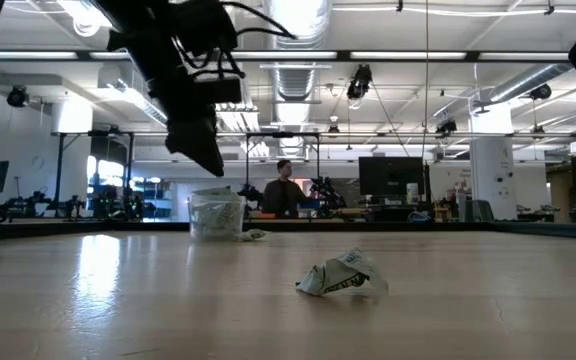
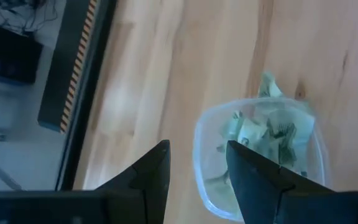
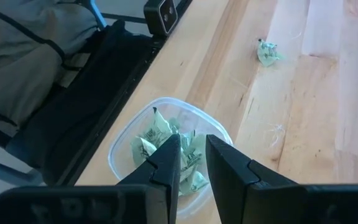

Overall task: Pick and place Stevia / Truvia into bins
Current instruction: Put the stevia packet into the top transparent container, then put the stevia packet into the bottom transparent container

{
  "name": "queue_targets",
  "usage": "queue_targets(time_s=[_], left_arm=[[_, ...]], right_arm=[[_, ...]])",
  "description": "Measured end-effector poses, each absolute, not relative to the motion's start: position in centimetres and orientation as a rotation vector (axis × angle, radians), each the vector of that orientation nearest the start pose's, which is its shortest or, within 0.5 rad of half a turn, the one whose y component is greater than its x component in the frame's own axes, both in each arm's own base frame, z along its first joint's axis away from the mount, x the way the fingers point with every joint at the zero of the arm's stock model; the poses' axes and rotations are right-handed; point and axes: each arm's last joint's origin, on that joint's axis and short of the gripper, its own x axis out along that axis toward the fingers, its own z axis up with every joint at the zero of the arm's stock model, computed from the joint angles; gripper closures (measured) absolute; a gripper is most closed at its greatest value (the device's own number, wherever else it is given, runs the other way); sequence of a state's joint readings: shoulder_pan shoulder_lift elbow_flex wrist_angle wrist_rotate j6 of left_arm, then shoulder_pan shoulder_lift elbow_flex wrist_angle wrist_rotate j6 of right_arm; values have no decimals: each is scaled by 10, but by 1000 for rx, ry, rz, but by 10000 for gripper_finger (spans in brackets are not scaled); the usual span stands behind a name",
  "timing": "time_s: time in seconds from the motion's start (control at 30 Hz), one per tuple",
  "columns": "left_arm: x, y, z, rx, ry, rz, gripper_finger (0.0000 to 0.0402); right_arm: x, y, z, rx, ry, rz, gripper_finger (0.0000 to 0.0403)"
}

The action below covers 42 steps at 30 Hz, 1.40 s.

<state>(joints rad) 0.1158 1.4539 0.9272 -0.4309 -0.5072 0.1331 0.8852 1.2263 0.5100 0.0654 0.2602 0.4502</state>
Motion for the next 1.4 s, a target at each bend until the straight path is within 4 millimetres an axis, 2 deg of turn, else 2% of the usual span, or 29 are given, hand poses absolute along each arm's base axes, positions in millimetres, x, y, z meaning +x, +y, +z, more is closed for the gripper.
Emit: queue_targets(time_s=[0.33, 0.53, 1.1, 1.23, 1.4], left_arm=[[298, 48, 174, 363, 1146, 461, 261], [299, 49, 170, 367, 1162, 458, 261], [289, 38, 211, 356, 1009, 456, 261], [287, 25, 223, 347, 942, 409, 261], [282, -3, 237, 325, 848, 341, 261]], right_arm=[[152, 174, 178, 66, 676, 458, 335], [152, 174, 177, 66, 676, 457, 335], [152, 173, 177, 60, 671, 451, 335], [156, 174, 178, 10, 587, 396, 335], [166, 181, 180, -118, 475, 448, 335]])
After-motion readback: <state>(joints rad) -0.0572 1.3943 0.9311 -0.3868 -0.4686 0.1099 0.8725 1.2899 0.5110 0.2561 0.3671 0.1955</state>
